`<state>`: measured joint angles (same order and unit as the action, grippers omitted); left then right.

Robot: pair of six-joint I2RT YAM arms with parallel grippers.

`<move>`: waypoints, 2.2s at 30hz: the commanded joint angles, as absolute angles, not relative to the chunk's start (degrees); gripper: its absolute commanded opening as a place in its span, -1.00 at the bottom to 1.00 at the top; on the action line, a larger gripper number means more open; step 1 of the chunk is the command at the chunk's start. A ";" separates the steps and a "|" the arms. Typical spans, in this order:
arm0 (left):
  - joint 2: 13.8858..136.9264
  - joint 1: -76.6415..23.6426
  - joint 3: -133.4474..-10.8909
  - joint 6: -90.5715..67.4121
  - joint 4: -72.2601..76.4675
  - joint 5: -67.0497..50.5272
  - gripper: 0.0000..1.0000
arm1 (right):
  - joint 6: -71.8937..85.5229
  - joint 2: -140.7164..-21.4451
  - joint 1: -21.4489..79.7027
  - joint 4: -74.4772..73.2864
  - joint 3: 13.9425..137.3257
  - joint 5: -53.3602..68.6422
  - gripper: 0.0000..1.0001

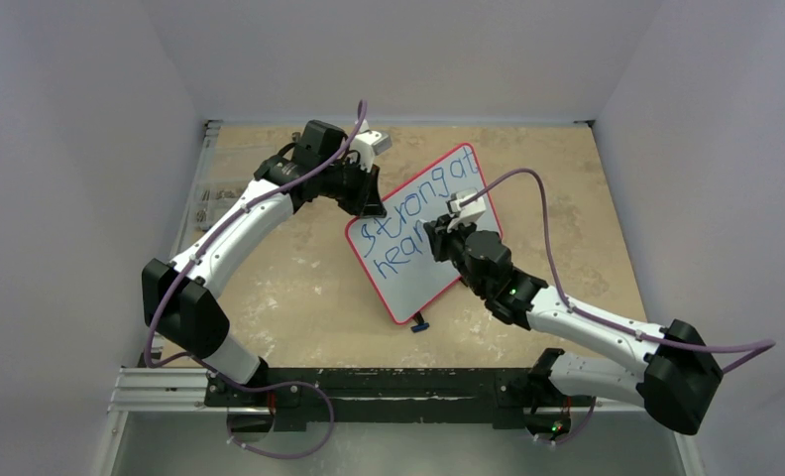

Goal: Write a sentence on the whiteboard

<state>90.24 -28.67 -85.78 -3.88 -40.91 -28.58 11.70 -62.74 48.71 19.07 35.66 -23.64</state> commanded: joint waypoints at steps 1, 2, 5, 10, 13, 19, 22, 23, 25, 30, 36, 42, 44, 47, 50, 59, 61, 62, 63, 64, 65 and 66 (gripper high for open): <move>90.43 -29.64 -84.68 1.76 -46.99 -21.09 -1.00 | 11.14 -62.20 48.26 17.14 37.97 -25.15 -1.00; 90.39 -29.63 -84.72 1.76 -47.08 -21.03 -1.00 | 11.36 -61.76 48.25 16.81 37.90 -24.80 -1.00; 90.43 -29.63 -84.73 1.75 -47.04 -20.95 -1.00 | 11.82 -59.21 48.25 16.23 37.35 -23.68 -1.00; 90.42 -29.68 -84.81 1.74 -47.07 -20.96 -1.00 | 12.65 -55.35 48.27 14.95 36.11 -23.24 -1.00; 90.41 -29.67 -84.81 1.73 -46.97 -20.96 -1.00 | 13.03 -54.50 48.25 14.72 35.01 -23.57 -1.00; 90.39 -29.70 -84.75 1.76 -47.11 -20.95 -1.00 | 13.36 -56.66 48.26 16.16 34.21 -23.34 -1.00; 90.34 -29.65 -84.73 1.71 -47.02 -21.16 -1.00 | 13.24 -58.04 48.25 17.20 34.31 -23.22 -1.00; 90.34 -29.65 -84.73 1.75 -47.02 -21.17 -1.00 | 13.12 -58.50 48.22 17.49 34.30 -23.14 -1.00; 90.42 -29.70 -84.73 1.74 -47.02 -21.13 -1.00 | 12.99 -59.39 48.22 17.89 34.38 -23.10 -1.00; 90.33 -29.64 -84.73 1.76 -46.99 -21.19 -1.00 | 12.81 -61.08 48.10 19.04 34.35 -23.33 -1.00; 90.34 -29.67 -84.78 1.76 -46.97 -21.21 -1.00 | 12.31 -61.88 47.84 18.59 34.53 -25.36 -1.00; 90.26 -29.69 -84.81 1.72 -47.02 -21.37 -1.00 | 11.85 -61.89 46.45 17.18 35.46 -27.25 -1.00; 90.23 -29.69 -84.81 1.73 -46.94 -21.38 -1.00 | 11.63 -61.96 46.05 16.68 35.94 -27.47 -1.00; 90.27 -29.65 -84.73 1.64 -46.97 -21.42 -1.00 | 11.28 -61.78 45.86 16.29 36.46 -27.36 -1.00; 90.38 -29.66 -84.74 1.67 -46.97 -21.43 -1.00 | 11.16 -60.54 45.88 15.56 36.80 -26.92 -1.00; 90.39 -29.69 -84.81 1.60 -46.98 -21.32 -1.00 | 11.69 -56.38 45.88 13.55 37.96 -23.99 -1.00; 90.47 -29.65 -84.81 1.59 -46.97 -21.44 -1.00 | 12.06 -56.29 45.92 14.14 38.10 -23.07 -1.00; 90.51 -29.70 -84.81 1.58 -46.96 -21.52 -1.00 | 12.09 -56.44 45.88 14.37 38.27 -22.89 -1.00; 90.51 -29.66 -84.81 1.59 -46.97 -21.54 -1.00 | 12.12 -56.75 45.88 14.66 38.46 -22.78 -1.00; 90.46 -29.69 -84.81 1.66 -46.96 -21.58 -1.00 | 12.03 -57.13 45.88 15.01 38.68 -22.81 -1.00; 90.50 -29.70 -84.77 1.61 -46.97 -21.56 -1.00 | 11.95 -57.58 45.88 15.25 38.95 -22.91 -1.00; 90.51 -29.70 -84.73 1.64 -47.02 -21.54 -1.00 | 11.81 -58.10 45.88 15.18 39.53 -23.05 -1.00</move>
<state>89.97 -28.95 -85.78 -3.90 -40.95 -28.71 11.92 -57.19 46.06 13.32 35.94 -23.97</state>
